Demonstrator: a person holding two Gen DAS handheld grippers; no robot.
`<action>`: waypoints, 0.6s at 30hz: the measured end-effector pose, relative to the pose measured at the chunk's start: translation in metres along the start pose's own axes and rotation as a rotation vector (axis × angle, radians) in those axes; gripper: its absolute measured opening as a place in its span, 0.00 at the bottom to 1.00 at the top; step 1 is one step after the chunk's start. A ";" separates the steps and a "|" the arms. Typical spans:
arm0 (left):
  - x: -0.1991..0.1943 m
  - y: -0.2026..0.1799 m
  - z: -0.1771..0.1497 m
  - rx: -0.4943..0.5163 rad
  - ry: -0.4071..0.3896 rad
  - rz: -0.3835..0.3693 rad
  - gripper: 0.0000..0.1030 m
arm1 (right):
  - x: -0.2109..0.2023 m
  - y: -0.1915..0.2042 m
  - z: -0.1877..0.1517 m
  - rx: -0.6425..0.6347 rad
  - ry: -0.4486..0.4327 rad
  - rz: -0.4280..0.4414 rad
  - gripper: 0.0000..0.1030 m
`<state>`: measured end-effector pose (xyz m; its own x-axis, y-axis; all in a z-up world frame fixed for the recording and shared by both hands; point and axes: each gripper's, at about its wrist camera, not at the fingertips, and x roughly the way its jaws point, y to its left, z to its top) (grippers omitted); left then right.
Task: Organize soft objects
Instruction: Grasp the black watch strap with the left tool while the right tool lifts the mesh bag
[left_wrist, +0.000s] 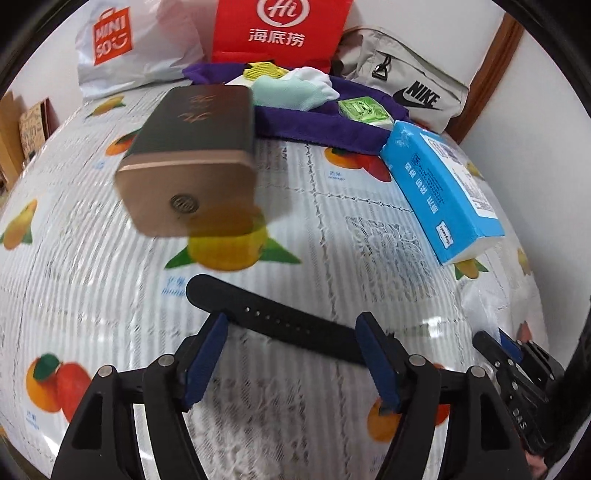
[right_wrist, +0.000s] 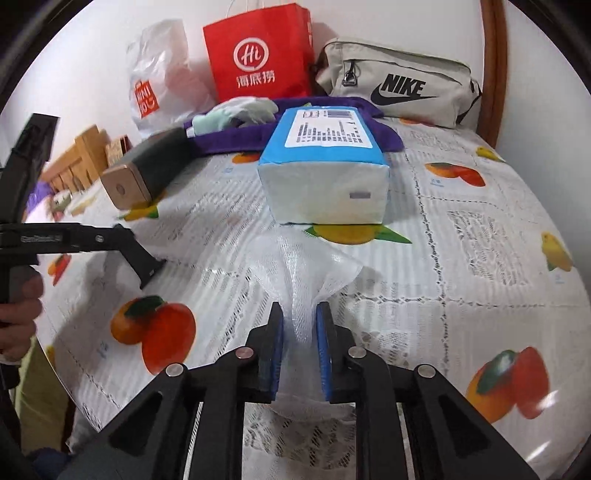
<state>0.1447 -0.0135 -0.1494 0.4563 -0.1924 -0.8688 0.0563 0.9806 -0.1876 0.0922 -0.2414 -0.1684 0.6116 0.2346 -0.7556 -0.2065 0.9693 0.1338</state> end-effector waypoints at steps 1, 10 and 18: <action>0.002 -0.003 0.002 0.008 -0.002 0.008 0.68 | 0.000 0.001 0.000 0.000 -0.006 0.002 0.18; 0.022 -0.039 0.010 0.115 0.001 0.157 0.80 | 0.002 -0.002 -0.001 0.019 -0.032 0.030 0.20; 0.009 -0.027 -0.004 0.124 0.048 0.169 0.81 | 0.001 -0.001 -0.001 0.020 -0.036 0.031 0.20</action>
<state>0.1438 -0.0420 -0.1544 0.4259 -0.0233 -0.9045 0.0923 0.9956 0.0179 0.0917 -0.2421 -0.1701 0.6327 0.2664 -0.7271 -0.2103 0.9628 0.1697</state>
